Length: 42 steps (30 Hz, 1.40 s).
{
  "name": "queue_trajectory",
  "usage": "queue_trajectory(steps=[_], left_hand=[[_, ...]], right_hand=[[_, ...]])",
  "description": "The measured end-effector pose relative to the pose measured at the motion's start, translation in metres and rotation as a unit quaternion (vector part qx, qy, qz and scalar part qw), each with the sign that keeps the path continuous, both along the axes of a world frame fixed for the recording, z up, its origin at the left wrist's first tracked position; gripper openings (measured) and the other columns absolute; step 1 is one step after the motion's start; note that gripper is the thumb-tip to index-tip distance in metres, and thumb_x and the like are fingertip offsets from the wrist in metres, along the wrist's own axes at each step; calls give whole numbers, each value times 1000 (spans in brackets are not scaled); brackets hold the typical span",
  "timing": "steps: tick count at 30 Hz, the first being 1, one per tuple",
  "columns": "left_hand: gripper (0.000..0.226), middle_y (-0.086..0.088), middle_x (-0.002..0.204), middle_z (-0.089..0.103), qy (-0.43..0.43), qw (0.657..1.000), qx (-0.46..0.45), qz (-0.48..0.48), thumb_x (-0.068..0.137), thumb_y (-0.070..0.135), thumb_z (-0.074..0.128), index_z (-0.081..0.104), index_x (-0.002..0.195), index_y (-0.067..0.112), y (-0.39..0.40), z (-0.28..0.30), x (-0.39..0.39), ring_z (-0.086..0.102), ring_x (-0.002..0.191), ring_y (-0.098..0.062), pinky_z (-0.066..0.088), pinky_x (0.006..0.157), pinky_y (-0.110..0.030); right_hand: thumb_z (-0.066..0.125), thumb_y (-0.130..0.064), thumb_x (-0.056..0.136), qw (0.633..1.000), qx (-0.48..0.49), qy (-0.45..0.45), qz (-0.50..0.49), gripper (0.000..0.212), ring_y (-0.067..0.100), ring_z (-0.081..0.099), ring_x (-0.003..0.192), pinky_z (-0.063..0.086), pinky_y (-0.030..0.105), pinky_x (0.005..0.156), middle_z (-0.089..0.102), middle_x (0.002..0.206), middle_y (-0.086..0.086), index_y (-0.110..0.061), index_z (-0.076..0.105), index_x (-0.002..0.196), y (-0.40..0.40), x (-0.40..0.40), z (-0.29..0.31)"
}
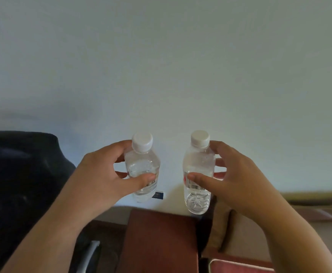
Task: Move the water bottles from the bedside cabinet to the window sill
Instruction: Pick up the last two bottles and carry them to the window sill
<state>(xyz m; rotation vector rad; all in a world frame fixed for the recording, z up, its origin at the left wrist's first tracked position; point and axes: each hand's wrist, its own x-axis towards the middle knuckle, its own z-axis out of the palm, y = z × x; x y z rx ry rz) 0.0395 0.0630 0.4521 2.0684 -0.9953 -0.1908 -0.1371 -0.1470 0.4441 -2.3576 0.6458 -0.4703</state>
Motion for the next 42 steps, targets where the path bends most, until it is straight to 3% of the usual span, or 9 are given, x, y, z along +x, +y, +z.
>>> queue_trajectory(steps=[3, 6, 11, 15, 19, 23, 28, 34, 42], left_hand=[[58, 34, 107, 67, 10, 999, -1, 36, 62, 57, 84, 63, 115, 47, 11, -8, -13, 68, 85, 13, 51, 86, -22], [57, 35, 105, 67, 32, 996, 10, 81, 61, 59, 81, 63, 113, 47, 30, -17, -26, 69, 85, 9, 55, 82, -21], [51, 42, 97, 62, 4, 980, 59, 188, 58, 67, 74, 54, 103, 56, 80, -27, -48, 59, 94, 21, 46, 69, -2], [59, 41, 99, 62, -3, 958, 86, 275, 63, 65, 78, 52, 115, 57, 137, -28, -67, 58, 97, 19, 47, 76, -9], [73, 33, 112, 65, -3, 931, 76, 356, 63, 70, 79, 52, 128, 51, 203, -28, -88, 64, 102, 4, 58, 88, -32], [79, 27, 121, 64, 4, 902, 41, 429, 62, 70, 80, 53, 133, 48, 279, -29, -125, 64, 109, -4, 60, 88, -36], [78, 32, 115, 64, 9, 853, 33, 521, 58, 69, 77, 55, 129, 48, 375, -31, -186, 64, 102, 7, 61, 82, -26], [83, 33, 121, 56, 32, 785, 65, 616, 59, 73, 71, 42, 135, 56, 449, -44, -254, 60, 94, 11, 55, 76, -14], [87, 29, 125, 61, 62, 636, 71, 766, 60, 72, 74, 44, 139, 52, 466, -43, -349, 67, 88, 4, 60, 76, -25]], right_hand=[[77, -65, 72, 999, 13, 15, 47, 75, -1, 61, 111, 56, 33, 93, 55, 132, -27, -48, 44, 137, -2, 9, -14], [78, -62, 73, 993, 25, 36, 105, 73, -3, 62, 108, 54, 25, 89, 55, 130, -28, -49, 44, 135, 1, 23, -29], [79, -61, 72, 978, 19, 42, 205, 70, -2, 61, 107, 54, 27, 89, 54, 127, -29, -51, 44, 132, 27, 60, -46], [76, -62, 72, 959, 16, 35, 282, 71, 0, 61, 109, 56, 33, 93, 55, 131, -26, -48, 45, 134, 71, 82, -43], [72, -69, 72, 933, -7, 38, 358, 73, 0, 57, 114, 54, 36, 98, 52, 134, -27, -50, 42, 135, 133, 103, -38], [73, -68, 72, 900, -16, 38, 434, 77, 4, 57, 116, 53, 35, 99, 55, 136, -23, -45, 44, 139, 219, 114, -32], [73, -70, 71, 832, -31, 51, 552, 78, -2, 58, 116, 54, 35, 99, 57, 132, -25, -48, 42, 139, 340, 112, -29], [73, -69, 69, 749, -61, 60, 657, 79, -4, 55, 115, 53, 32, 100, 54, 131, -28, -49, 41, 139, 453, 97, -35], [73, -66, 71, 596, -73, 78, 796, 79, 0, 57, 118, 54, 36, 100, 56, 134, -24, -46, 42, 141, 560, 68, -38]])
